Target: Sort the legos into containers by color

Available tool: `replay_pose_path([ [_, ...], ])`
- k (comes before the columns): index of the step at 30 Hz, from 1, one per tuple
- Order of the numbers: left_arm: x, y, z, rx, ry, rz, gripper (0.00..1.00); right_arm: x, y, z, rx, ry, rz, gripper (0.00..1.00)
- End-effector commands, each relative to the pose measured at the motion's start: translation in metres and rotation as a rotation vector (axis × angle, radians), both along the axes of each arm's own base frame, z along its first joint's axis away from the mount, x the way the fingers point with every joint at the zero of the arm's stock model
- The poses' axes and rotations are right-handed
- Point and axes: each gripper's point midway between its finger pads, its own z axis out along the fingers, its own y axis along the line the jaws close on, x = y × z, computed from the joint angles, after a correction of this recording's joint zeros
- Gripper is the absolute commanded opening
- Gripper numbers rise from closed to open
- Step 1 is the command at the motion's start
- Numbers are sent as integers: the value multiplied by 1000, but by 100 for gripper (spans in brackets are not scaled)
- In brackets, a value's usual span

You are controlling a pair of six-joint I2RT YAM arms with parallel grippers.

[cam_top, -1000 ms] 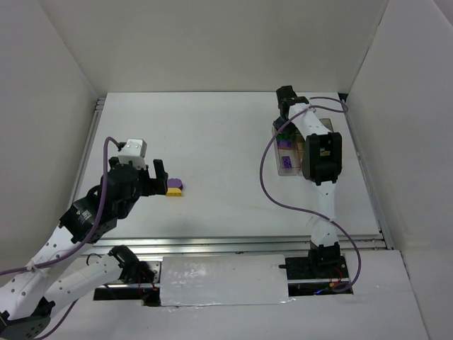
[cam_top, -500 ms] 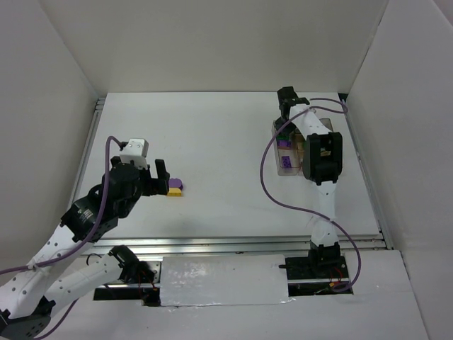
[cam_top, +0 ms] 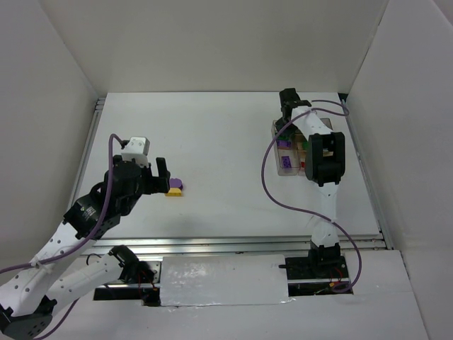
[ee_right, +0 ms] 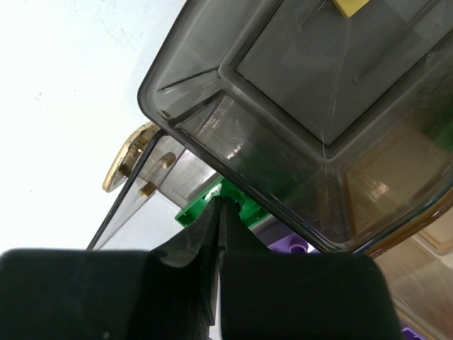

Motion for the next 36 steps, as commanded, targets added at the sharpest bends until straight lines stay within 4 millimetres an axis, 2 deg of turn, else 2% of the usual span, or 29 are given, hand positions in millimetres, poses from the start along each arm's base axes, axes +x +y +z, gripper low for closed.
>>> replay_pose_path([
  [1, 4, -2, 7, -11, -32, -4, 100, -5, 5, 8, 15, -1, 8, 0],
  [5, 5, -4, 5, -8, -22, -11, 99, -9, -2, 15, -29, -3, 8, 20],
  [9, 5, -3, 6, -7, -24, -11, 99, -13, -6, 15, -51, 12, 12, 31],
  [13, 5, -3, 6, -8, -25, -11, 99, -14, -5, 17, -51, 9, 41, 35],
  [21, 6, -4, 3, -2, -17, -12, 99, -11, -9, 44, -78, -53, 92, 34],
  [26, 7, -5, 2, 0, -12, -15, 99, -8, -19, 37, -96, -16, 94, 35],
  [28, 8, -4, 1, 2, -9, -12, 99, -7, -19, 36, -95, -17, 103, 37],
  [30, 8, -5, 2, 0, -9, -13, 99, -6, -19, 37, -97, -18, 113, 51],
  [34, 9, -6, 0, 3, -2, -17, 99, 2, -17, 43, -109, -32, 160, 56],
  [36, 9, -6, -1, 4, 1, -16, 99, 2, -19, 35, -130, -4, 184, 57],
])
